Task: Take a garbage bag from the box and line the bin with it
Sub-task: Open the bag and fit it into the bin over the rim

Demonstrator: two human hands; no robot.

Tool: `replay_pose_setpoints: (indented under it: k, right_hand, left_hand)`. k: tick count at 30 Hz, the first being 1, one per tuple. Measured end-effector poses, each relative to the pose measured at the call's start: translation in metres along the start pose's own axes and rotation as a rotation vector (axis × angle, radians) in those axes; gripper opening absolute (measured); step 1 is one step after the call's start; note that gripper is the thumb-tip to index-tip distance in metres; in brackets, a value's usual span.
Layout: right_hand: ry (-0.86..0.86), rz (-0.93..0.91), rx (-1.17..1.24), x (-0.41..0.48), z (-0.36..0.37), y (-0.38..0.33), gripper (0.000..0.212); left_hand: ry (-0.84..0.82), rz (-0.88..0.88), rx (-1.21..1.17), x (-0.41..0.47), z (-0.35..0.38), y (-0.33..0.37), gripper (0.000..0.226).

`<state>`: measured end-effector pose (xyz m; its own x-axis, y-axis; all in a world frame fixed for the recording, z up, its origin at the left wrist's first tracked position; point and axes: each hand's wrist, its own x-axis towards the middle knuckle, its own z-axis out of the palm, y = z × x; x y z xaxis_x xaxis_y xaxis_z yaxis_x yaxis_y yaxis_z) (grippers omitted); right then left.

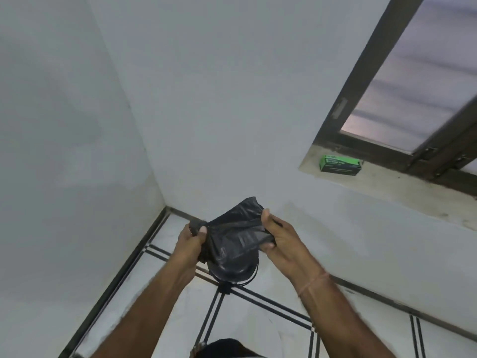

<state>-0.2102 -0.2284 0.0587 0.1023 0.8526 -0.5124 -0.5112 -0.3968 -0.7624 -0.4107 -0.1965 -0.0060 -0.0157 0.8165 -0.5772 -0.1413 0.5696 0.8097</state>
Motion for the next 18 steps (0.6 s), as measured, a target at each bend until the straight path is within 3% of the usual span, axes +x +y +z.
replay_pose_setpoints:
  k: [5,8,10,13,15,18]
  right_hand:
    - [0.007,0.033,0.139,-0.018,0.010,0.005,0.034]
    - [-0.022,-0.063,-0.007,-0.032,0.011,0.011,0.036]
    - [-0.054,-0.110,-0.143,-0.041,0.011,0.014,0.032]
    - [-0.103,-0.150,-0.284,-0.048,0.015,0.015,0.037]
    - [-0.126,-0.192,-0.333,-0.052,0.017,0.016,0.038]
    - [-0.135,-0.237,-0.331,-0.061,0.020,0.018,0.023]
  left_hand:
    - [-0.124,0.008,0.063,-0.031,-0.028,-0.006,0.023]
    - [-0.115,0.141,0.231,-0.055,-0.027,-0.002,0.050]
    - [-0.149,0.289,0.302,-0.075,-0.013,0.010,0.055]
    - [-0.324,0.369,0.230,-0.091,0.014,0.030,0.041]
    - [-0.305,0.379,0.120,-0.091,0.024,0.035,0.033]
    - [-0.221,0.362,-0.034,-0.089,0.019,0.030,0.032]
